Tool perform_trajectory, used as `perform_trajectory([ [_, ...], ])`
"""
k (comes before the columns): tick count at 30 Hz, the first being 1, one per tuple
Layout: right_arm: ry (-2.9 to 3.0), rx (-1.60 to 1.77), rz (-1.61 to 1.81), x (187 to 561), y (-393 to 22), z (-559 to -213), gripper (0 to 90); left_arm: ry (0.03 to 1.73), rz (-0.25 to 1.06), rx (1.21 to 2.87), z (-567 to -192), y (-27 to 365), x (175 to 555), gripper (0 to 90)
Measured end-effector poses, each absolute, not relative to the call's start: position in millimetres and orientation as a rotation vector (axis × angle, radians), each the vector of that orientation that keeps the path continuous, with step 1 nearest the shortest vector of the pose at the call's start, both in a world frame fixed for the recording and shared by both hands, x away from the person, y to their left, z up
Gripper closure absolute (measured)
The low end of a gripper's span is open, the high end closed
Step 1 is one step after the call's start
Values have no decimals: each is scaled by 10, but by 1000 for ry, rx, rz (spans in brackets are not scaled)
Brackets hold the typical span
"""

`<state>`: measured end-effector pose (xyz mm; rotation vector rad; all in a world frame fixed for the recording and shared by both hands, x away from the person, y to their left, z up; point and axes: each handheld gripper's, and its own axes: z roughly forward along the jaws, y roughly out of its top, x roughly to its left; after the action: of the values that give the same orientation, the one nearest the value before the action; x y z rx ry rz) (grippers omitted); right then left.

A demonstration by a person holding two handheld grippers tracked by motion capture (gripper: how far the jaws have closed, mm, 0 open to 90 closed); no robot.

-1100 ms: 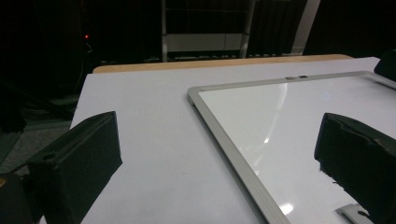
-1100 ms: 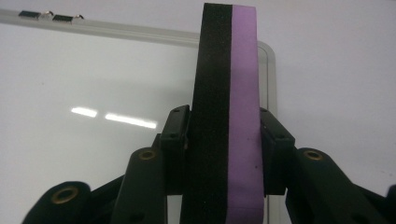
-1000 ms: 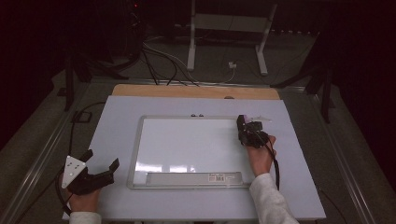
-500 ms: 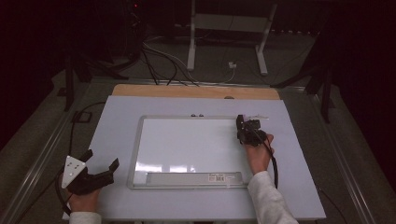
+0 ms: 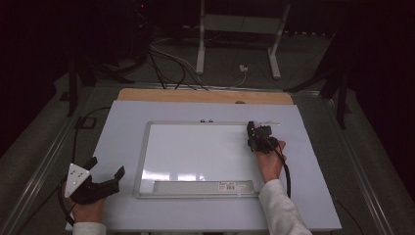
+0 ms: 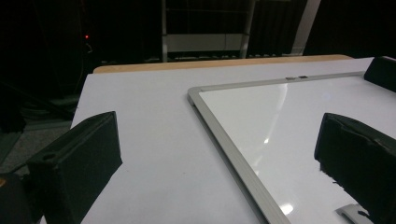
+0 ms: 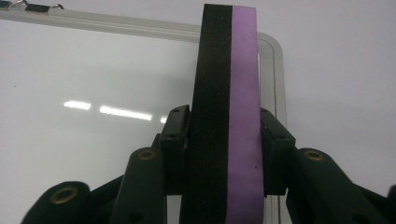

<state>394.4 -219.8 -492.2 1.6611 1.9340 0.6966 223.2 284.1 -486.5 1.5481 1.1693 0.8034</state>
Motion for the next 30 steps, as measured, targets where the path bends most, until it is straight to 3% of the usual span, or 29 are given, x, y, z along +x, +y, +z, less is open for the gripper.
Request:
perform_trajectory([
  [18, 1924, 1690, 724, 4013, -2229, -4966, 594, 1169, 803, 1552, -4868, 2844, 2232, 14],
  [20, 1923, 1688, 744, 4011, -2237, -4967, 518, 1169, 803, 1551, -4869, 2846, 2233, 14],
  [23, 1944, 1656, 784, 4002, -2236, -4955, 314, 1171, 802, 1554, -4872, 2847, 2235, 14],
  [30, 1989, 1639, 826, 3974, -2257, -4913, 96, 1171, 802, 1554, -4871, 2846, 2233, 14],
])
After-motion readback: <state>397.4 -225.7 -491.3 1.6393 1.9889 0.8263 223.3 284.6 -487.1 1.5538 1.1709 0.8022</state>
